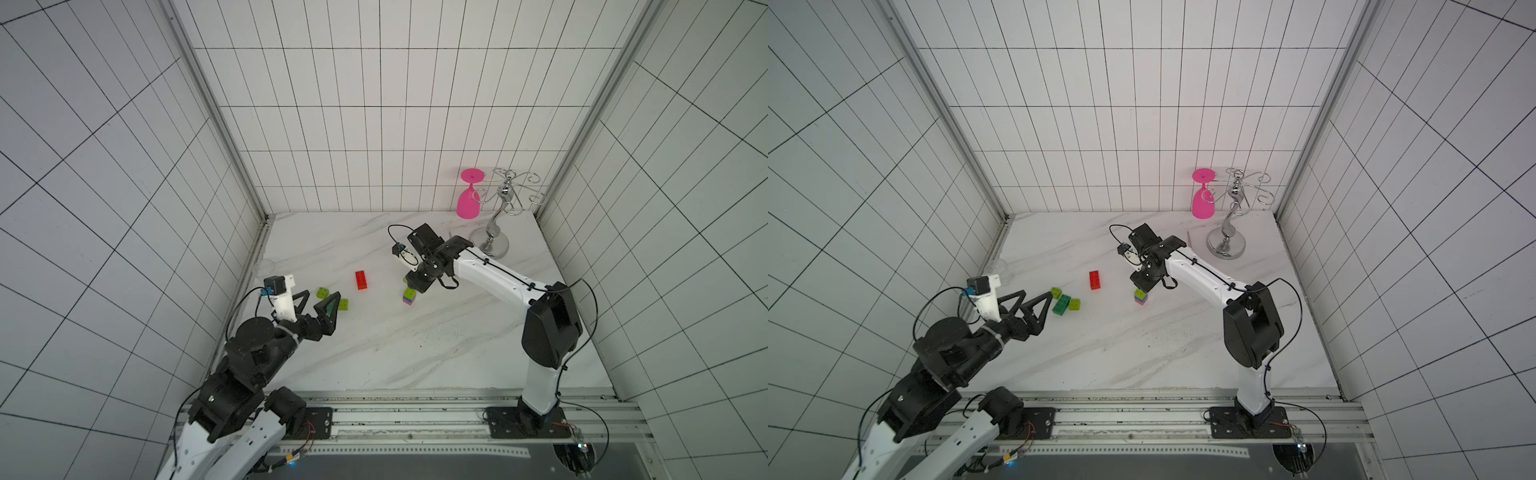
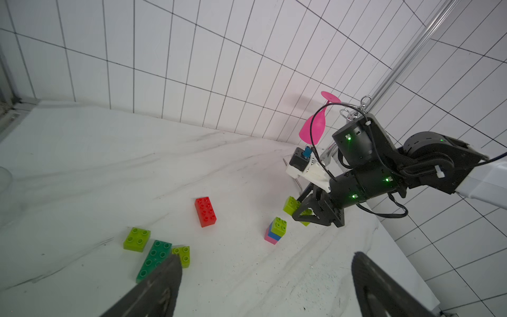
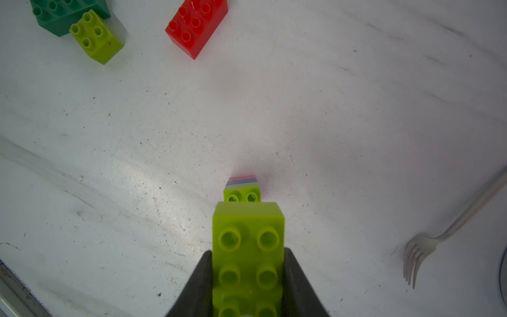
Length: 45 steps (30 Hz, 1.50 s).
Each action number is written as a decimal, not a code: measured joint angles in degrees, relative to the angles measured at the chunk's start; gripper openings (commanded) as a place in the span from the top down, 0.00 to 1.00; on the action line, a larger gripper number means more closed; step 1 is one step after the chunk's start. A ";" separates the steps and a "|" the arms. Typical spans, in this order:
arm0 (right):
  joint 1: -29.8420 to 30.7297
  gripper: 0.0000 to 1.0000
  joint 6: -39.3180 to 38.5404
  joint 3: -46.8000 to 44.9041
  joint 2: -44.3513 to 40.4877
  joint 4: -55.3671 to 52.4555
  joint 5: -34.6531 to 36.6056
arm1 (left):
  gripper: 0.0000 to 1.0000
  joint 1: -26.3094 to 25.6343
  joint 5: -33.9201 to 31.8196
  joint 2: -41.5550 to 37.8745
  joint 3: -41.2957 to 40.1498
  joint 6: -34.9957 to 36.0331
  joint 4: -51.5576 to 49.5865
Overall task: Assemble a spoon with lego
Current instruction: Assemble the lego brick with the lego brick.
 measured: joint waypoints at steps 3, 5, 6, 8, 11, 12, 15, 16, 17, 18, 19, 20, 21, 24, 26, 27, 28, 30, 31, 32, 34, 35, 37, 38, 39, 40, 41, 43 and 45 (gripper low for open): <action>0.00 0.77 0.00 -1.11 0.07 1.36 -0.35 | 0.07 -1.07 3.39 2.99 -9.40 -2.34 12.20; 0.00 0.77 0.00 -1.62 0.20 2.05 -0.42 | 0.07 -3.89 3.08 6.38 -16.96 -1.31 21.53; 0.00 0.77 0.00 -1.79 0.33 2.49 -0.48 | 0.07 -5.81 2.10 8.17 -20.39 0.20 26.12; 0.00 0.77 -0.02 -1.99 0.94 3.30 -0.57 | 0.06 -10.80 -0.50 13.79 -27.06 5.35 36.79; 0.00 0.77 -0.28 -2.23 2.47 4.44 -0.66 | 0.06 -14.91 -1.29 26.47 -30.53 13.18 49.09; 0.00 0.77 -0.48 -2.43 2.97 4.76 -0.74 | 0.06 -15.15 -1.05 31.23 -30.42 15.19 53.35; -0.31 0.77 -1.03 -3.17 4.15 5.16 -1.01 | 0.06 -15.30 0.04 45.70 -28.98 20.48 66.31; -0.46 0.77 -1.11 -3.41 4.28 5.25 -1.07 | 0.06 -15.32 0.39 50.38 -28.46 22.10 70.62; -0.70 0.77 -1.14 -3.65 4.31 5.33 -1.29 | 0.06 -15.34 0.72 54.84 -28.02 23.76 75.14; -0.87 0.77 -1.14 -3.80 4.31 5.51 -1.42 | 0.06 -15.34 0.90 58.31 -27.52 25.00 78.31; -1.14 0.77 -1.14 -3.93 4.31 5.81 -1.64 | 0.07 -15.34 1.05 62.55 -26.86 26.49 82.31; -1.46 0.77 -1.14 -4.11 4.31 6.10 -1.79 | 0.07 -15.34 1.18 66.82 -26.05 27.87 86.47; -1.57 0.77 -1.14 -4.20 4.31 6.14 -1.86 | 0.09 -15.34 1.18 71.04 -25.14 28.92 90.55; -1.88 0.77 -1.14 -4.35 4.28 6.58 -2.23 | 0.11 -15.34 1.18 82.77 -21.55 31.98 99.76; -1.88 0.77 -1.14 -4.42 4.28 6.71 -2.43 | 0.11 -15.34 1.16 87.93 -18.99 33.86 103.03; -1.88 0.77 -1.16 -4.44 4.28 6.75 -2.49 | 0.12 -15.34 1.11 89.37 -17.90 34.62 104.24; -1.88 0.76 -1.16 -4.44 4.28 6.75 -2.54 | 0.12 -15.34 0.90 90.44 -16.90 35.39 105.31; -1.88 0.76 -1.18 -4.42 4.28 6.71 -2.73 | 0.13 -14.97 0.66 91.23 -15.65 36.63 107.08; -1.88 0.76 -1.22 -4.42 4.28 6.67 -2.86 | 0.14 -14.49 0.85 91.30 -15.21 36.81 107.91; -1.88 0.76 -1.31 -4.42 4.28 6.62 -3.04 | 0.18 -13.64 1.29 91.43 -14.75 36.79 108.83; -1.88 0.76 -1.46 -4.42 4.31 6.40 -3.43 | 0.20 -11.54 2.56 92.00 -13.94 36.39 110.14; -1.88 0.76 -1.57 -4.39 4.37 6.23 -3.61 | 0.20 -10.62 3.15 92.45 -13.66 36.50 110.64; -1.90 0.76 -1.86 -4.35 4.48 6.10 -3.82 | 0.22 -9.57 3.96 93.50 -13.44 36.76 111.23; -2.10 0.76 -2.03 -4.33 4.50 6.01 -3.93 | 0.23 -9.55 4.52 94.09 -13.44 36.83 111.23; -2.19 0.76 -2.14 -4.31 4.52 5.99 -4.04 | 0.24 -9.66 5.05 94.60 -13.46 36.87 111.27; -2.25 0.76 -2.23 -4.28 4.59 5.97 -4.13 | 0.25 -9.84 5.60 95.21 -13.46 37.00 111.25; -2.25 0.76 -2.36 -4.22 4.63 5.97 -4.22 | 0.25 -9.92 6.08 95.73 -13.46 37.16 111.21; -2.25 0.76 -2.43 -4.07 4.72 5.95 -4.31 | 0.26 -10.16 6.80 96.67 -13.46 37.27 111.25; -2.25 0.76 -2.58 -3.85 4.85 5.60 -4.35 | 0.26 -10.19 7.26 97.39 -13.46 37.44 111.23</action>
